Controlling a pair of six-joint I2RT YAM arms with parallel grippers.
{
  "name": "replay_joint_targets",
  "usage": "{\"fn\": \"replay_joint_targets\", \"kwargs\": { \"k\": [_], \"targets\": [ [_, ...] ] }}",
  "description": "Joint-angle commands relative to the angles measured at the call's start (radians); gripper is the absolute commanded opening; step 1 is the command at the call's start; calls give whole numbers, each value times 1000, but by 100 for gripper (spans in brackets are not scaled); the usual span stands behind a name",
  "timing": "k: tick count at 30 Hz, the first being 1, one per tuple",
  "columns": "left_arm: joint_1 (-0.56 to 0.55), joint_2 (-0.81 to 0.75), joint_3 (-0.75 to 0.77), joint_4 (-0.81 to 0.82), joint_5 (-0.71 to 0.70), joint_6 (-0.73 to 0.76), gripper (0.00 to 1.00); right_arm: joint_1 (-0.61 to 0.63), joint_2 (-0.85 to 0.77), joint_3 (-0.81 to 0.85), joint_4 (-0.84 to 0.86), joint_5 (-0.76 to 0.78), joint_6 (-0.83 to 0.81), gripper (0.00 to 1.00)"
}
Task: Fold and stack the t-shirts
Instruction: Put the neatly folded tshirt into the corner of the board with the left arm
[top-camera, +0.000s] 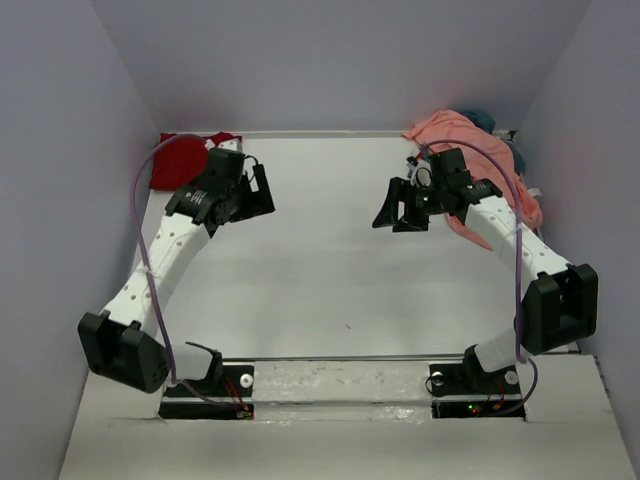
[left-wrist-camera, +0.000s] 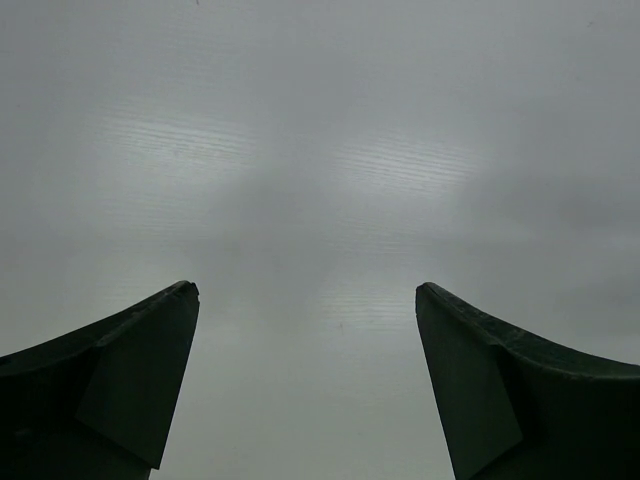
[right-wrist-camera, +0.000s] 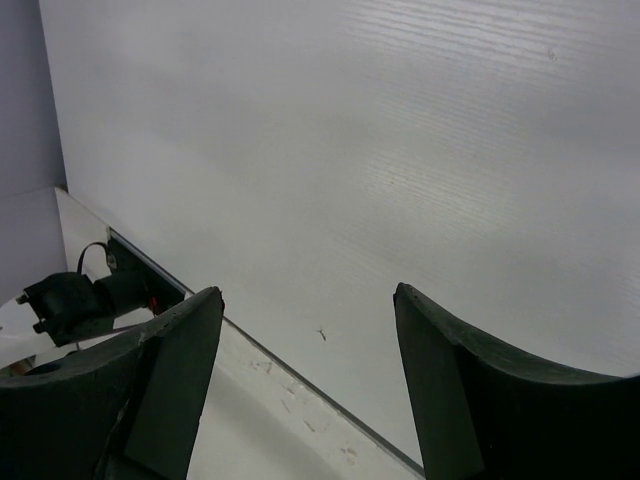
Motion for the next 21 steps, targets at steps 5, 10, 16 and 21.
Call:
{"fn": "replay_joint_targets", "kwargs": {
  "k": [5, 10, 16, 21],
  "targets": [
    [-103, -225, -159, -16, 4, -156, 99, 11, -62, -47, 68, 4, -30, 75],
    [-115, -252, -198, -9, -9, -185, 99, 11, -73, -49, 74, 1, -35, 75],
    [-120, -239, -181, -12, -29, -179, 99, 11, -85, -51, 75, 1, -35, 75],
    [-120, -210, -155, -15, -32, -159, 99, 11, -92, -52, 72, 1, -38, 75]
  ]
}}
